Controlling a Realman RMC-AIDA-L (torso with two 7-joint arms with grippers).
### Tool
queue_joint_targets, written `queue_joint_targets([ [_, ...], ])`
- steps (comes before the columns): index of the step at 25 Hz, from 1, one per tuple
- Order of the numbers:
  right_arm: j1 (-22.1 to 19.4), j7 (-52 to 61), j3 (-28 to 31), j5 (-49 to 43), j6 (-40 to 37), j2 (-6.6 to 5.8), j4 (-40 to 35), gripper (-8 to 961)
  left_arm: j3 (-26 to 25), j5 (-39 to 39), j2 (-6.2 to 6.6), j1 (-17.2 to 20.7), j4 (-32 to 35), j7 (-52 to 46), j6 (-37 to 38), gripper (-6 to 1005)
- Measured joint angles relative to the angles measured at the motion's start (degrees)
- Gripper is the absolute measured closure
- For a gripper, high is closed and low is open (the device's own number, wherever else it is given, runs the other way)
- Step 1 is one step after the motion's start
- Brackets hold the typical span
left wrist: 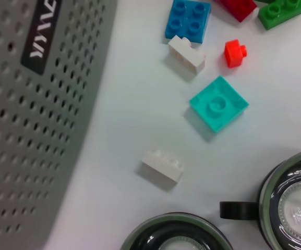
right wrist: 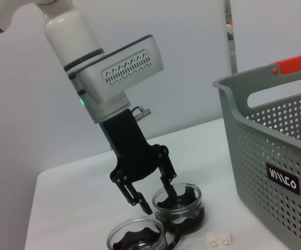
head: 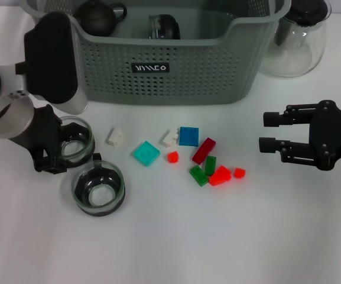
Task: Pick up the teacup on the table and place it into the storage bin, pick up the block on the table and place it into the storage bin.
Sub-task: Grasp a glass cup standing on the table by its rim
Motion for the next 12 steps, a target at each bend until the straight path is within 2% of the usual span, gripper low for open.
queue_joint_targets([
  [12, 0.0, 0.49, 0.0, -0.03, -0.08, 0.01, 0.2, 420, 0.82, 0.02, -0.12, -0.03, -5.14, -0.89, -4.84, 503],
])
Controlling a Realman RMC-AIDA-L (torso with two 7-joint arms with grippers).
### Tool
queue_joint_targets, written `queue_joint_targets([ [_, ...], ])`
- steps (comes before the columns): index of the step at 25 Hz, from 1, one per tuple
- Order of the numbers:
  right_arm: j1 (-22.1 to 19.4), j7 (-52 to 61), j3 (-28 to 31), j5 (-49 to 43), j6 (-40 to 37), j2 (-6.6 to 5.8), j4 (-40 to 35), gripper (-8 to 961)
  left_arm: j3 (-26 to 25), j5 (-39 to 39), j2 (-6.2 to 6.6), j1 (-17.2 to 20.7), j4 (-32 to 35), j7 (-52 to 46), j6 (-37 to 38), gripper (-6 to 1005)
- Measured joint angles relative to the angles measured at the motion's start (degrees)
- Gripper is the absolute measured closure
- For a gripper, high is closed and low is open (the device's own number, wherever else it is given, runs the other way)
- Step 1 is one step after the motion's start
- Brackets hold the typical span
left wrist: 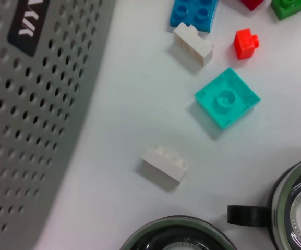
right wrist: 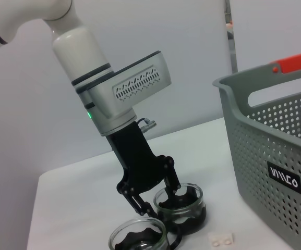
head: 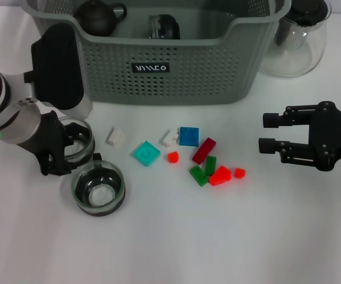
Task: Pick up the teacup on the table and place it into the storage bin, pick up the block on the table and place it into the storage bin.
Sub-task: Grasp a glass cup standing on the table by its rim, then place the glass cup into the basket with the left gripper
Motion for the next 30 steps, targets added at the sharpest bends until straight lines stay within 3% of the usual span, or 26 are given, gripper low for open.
queue_joint_targets([
  [7, 0.05, 1.48, 0.0, 0.01, 0.03, -0.23, 0.09, 420, 0.16, -0.03, -0.09, 0.07, 0.77, -0.04, -0.08, 539],
  [17, 0.07, 1.48, 0.0, 0.23, -0.08, -0.42, 0.09, 420, -0.83, -0.04, 0.24, -1.56, 0.15, 0.13, 3.64, 935],
  [20, -0.03, 1.51, 0.06, 0.26, -0.11, -0.44, 0.09, 420, -2.69, -0.63, 0.23, -1.59, 0.66, 0.14, 4.13, 948],
  [24, -0.12, 1.79, 0.09, 0.31, -0.14, -0.44, 0.09, 420, -9.97, -4.31, 0.31, -1.83, 1.23, 3.0, 6.53, 957],
  [27, -0.15, 1.8, 0.26, 0.36, -0.17, -0.44, 0.09, 420, -21.8, -9.27, 0.68, -3.31, -0.27, 8.65, 11.07, 957],
  [28, -0.15, 1.81, 0.35, 0.36, -0.19, -0.44, 0.09, 420, -25.27, -10.84, 1.12, -4.08, -1.47, 10.46, 13.13, 957],
  [30, -0.17, 1.81, 0.53, 0.37, -0.23, -0.44, 0.09, 420, -34.83, -15.09, 3.19, -6.18, -6.66, 15.13, 18.76, 957],
])
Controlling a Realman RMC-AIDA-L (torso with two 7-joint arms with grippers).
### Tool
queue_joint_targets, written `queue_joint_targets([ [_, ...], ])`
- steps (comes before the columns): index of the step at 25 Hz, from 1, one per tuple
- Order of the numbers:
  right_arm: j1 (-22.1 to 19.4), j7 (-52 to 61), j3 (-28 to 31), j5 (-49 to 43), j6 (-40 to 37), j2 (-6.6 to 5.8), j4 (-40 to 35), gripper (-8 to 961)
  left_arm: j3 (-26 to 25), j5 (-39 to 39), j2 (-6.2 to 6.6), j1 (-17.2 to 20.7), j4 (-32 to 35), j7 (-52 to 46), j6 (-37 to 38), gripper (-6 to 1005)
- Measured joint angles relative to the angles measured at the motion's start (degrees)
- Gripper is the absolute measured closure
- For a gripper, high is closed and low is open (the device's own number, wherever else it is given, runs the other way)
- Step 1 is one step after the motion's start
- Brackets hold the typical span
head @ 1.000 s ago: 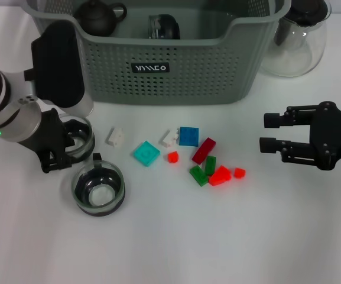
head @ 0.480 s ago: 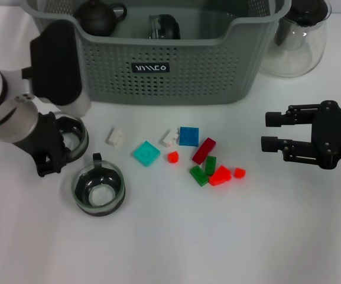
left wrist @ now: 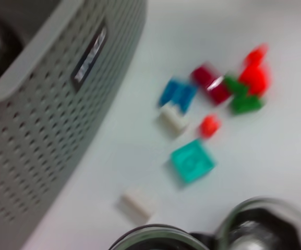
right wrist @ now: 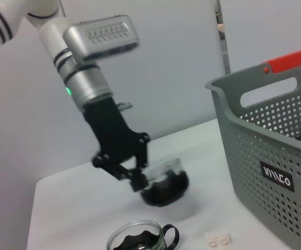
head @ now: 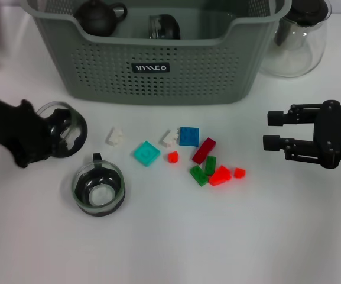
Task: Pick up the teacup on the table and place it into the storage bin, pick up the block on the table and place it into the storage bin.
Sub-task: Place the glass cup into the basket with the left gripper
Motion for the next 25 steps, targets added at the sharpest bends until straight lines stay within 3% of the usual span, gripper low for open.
queue_joint_targets([
  [2, -0.03, 0.0, 0.02, 0.0, -0.01, 0.0, 0.0, 420, -6.03, -4.18, 2.28, -1.32, -6.49, 3.07, 3.66, 956],
  [3, -0.07, 0.0, 0.02, 0.0, -0.01, 0.0, 0.0, 420, -6.03, -4.18, 2.28, -1.32, -6.49, 3.07, 3.66, 956],
  [4, -0.13, 0.0, 0.02, 0.01, -0.01, 0.03, 0.0, 420, -11.77, -11.29, 5.07, -2.34, -15.15, 7.37, 8.23, 956],
  [7, -0.3, 0.0, 0.08, 0.0, -0.01, 0.07, 0.0, 420, -15.88, -20.36, 6.26, -2.46, -21.79, 9.98, 10.65, 956],
  [9, -0.32, 0.0, 0.2, 0.0, 0.0, 0.08, 0.0, 420, -17.42, -27.92, 5.59, -1.89, -23.43, 9.51, 10.63, 956],
  [13, -0.06, 0.0, 0.67, -0.01, -0.43, 0.16, 0.0, 420, -19.89, -44.92, 3.1, -1.89, -23.09, 3.84, 9.09, 956],
  [15, 0.1, 0.0, 0.96, -0.03, -0.8, 0.17, -0.01, 420, -19.52, -48.83, 2.79, -3.75, -20.43, -0.76, 5.79, 956],
  [17, 0.14, 0.0, 1.01, -0.04, -1.32, 0.18, 0.0, 420, -17.79, -48.89, 3.38, -6.44, -17.94, -6.32, 0.63, 956],
  [19, 0.15, -0.06, 1.23, -0.03, -1.99, 0.18, 0.0, 420, -13.7, -47.0, 5.45, -9.85, -16.61, -13.43, -6.62, 956],
  [22, 0.12, -0.43, 1.78, -0.03, -2.59, 0.22, 0.0, 420, -4.66, -40.44, 10.02, -16.22, -19.36, -24.09, -18.59, 957],
  [25, -0.07, -0.65, 2.31, -0.02, -2.88, 0.43, 0.0, 420, 0.93, -31.55, 12.08, -22.65, -25.44, -30.21, -25.59, 957],
])
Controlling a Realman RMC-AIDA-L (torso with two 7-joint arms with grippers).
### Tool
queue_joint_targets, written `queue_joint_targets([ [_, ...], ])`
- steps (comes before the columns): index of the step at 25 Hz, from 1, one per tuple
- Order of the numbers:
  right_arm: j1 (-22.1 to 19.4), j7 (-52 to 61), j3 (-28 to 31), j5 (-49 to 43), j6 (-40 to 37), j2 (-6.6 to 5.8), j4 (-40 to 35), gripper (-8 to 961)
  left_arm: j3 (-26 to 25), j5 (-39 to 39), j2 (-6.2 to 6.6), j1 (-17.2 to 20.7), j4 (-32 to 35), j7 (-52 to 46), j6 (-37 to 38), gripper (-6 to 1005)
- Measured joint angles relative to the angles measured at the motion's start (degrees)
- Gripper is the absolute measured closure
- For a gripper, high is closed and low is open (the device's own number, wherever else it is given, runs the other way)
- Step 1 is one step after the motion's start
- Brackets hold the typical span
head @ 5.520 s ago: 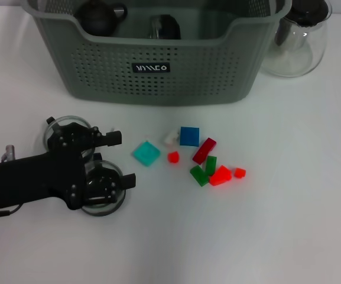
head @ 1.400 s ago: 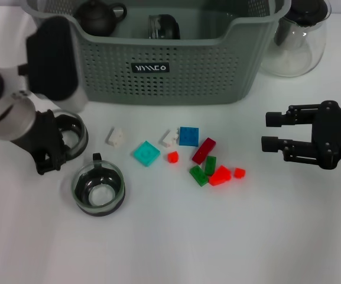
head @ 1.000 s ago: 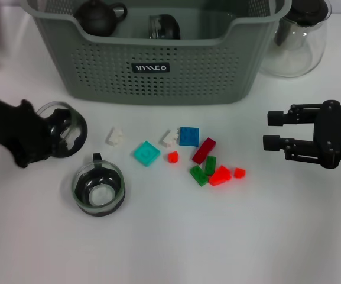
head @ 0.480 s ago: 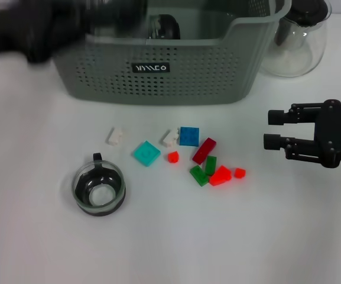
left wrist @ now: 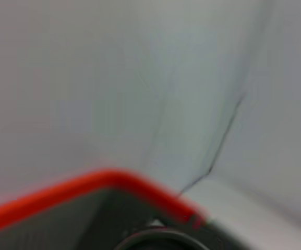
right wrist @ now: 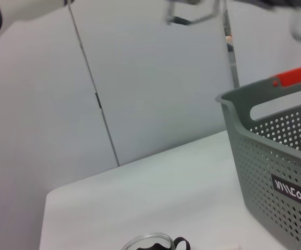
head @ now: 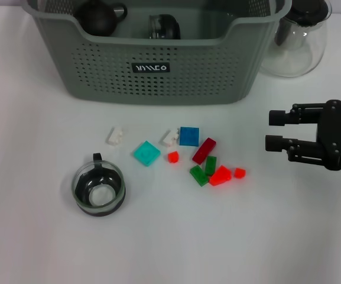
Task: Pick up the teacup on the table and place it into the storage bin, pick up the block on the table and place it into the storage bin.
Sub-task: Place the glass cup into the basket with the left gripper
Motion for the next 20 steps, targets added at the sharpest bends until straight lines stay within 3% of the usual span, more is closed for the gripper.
queue_joint_targets([
  [3, -0.02, -0.01, 0.01, 0.01, -0.02, 0.06, 0.0, 420, 3.5, 9.63, -0.4, -6.11, -6.81, -3.71, -6.98, 957],
  [6, -0.03, -0.02, 0.0, 0.01, -0.26, 0.11, 0.0, 420, 8.05, 19.58, -1.99, -10.78, -12.82, -7.6, -14.86, 957],
  [10, -0.01, -0.03, -0.01, 0.02, -0.6, 0.16, 0.0, 420, 12.65, 31.79, -5.04, -15.65, -19.23, -12.45, -22.17, 957],
  [15, 0.13, -0.05, -0.03, -0.01, -0.51, 0.19, 0.0, 420, 13.8, 41.85, -9.23, -17.61, -21.78, -14.65, -26.8, 928],
  [17, 0.16, -0.05, -0.03, -0.09, -0.51, 0.19, 0.0, 420, 13.8, 43.45, -10.06, -17.65, -21.82, -15.39, -27.81, 909],
  [20, 0.19, -0.05, -0.03, -0.11, -0.61, 0.18, 0.0, 421, 13.85, 44.08, -10.22, -17.64, -22.05, -16.02, -28.15, 880],
])
